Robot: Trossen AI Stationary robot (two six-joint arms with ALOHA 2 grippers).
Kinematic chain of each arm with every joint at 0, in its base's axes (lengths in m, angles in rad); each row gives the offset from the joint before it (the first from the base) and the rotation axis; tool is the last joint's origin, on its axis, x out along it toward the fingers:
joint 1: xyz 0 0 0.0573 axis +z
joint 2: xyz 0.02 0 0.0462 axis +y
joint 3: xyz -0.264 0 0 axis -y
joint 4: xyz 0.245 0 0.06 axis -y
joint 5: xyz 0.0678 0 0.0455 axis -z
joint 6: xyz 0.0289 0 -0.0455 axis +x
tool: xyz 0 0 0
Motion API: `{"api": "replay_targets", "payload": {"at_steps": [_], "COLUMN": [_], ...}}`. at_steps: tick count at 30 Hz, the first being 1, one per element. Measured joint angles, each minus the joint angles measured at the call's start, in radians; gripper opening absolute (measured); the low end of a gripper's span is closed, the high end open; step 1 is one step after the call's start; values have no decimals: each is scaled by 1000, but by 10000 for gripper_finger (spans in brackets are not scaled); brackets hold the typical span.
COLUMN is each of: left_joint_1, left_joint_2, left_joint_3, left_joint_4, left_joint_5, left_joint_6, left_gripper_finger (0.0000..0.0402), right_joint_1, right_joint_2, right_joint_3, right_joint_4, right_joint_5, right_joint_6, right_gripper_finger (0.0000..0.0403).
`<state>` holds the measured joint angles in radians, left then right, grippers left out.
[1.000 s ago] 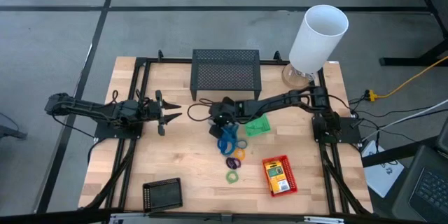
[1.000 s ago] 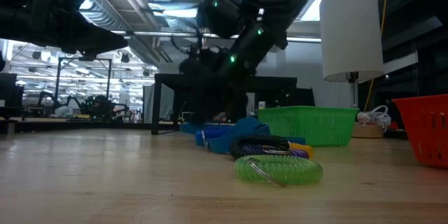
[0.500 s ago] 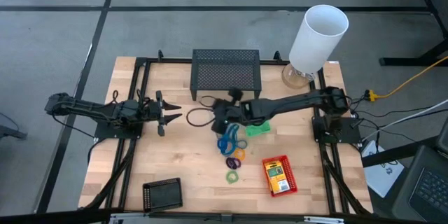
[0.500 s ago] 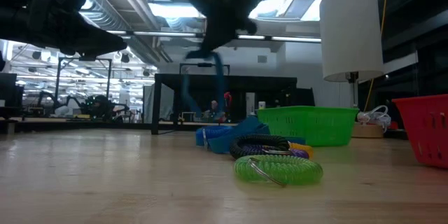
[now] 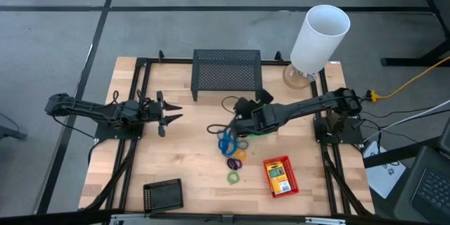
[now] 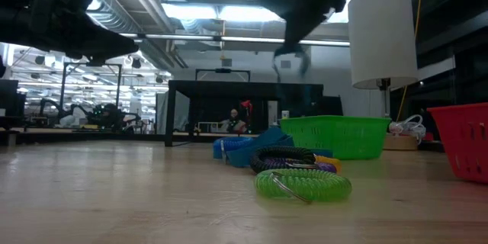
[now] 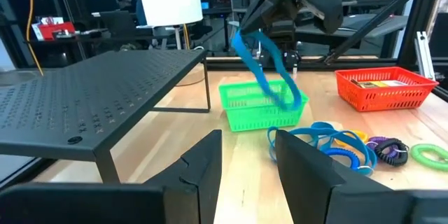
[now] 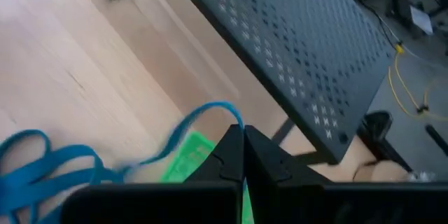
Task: Pick & Place Office Desk Supplies
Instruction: Put the blue rubber band into the green basket
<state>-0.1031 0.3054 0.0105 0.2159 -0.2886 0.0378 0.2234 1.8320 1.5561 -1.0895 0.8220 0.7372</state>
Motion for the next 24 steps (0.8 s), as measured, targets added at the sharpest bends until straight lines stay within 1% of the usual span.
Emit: {"api": "replay_targets", "payload": {"at_steps": [8,11,16,24], "left_joint_1": [0,0,0,0], "left_joint_2": [0,0,0,0], "left_joint_3": [0,0,0,0], "left_joint_4": [4,4,5,4], "left_joint_5": [0,0,-1,0], "left_joint_6": [10,10,14,-1], "left_gripper_finger": [129,129,129,129], "right_joint_1": [-36,-50,-38,40], "right_joint_2": [2,-6,-48,-150], "right_joint_3": [-143,-164,-166,-166], "right_joint_4": [-19,-20,-8,12], "right_joint_5": [-88,-86,-36,78], "right_joint_6": [89,112,125,147], "right_gripper_finger": [0,0,0,0]}}
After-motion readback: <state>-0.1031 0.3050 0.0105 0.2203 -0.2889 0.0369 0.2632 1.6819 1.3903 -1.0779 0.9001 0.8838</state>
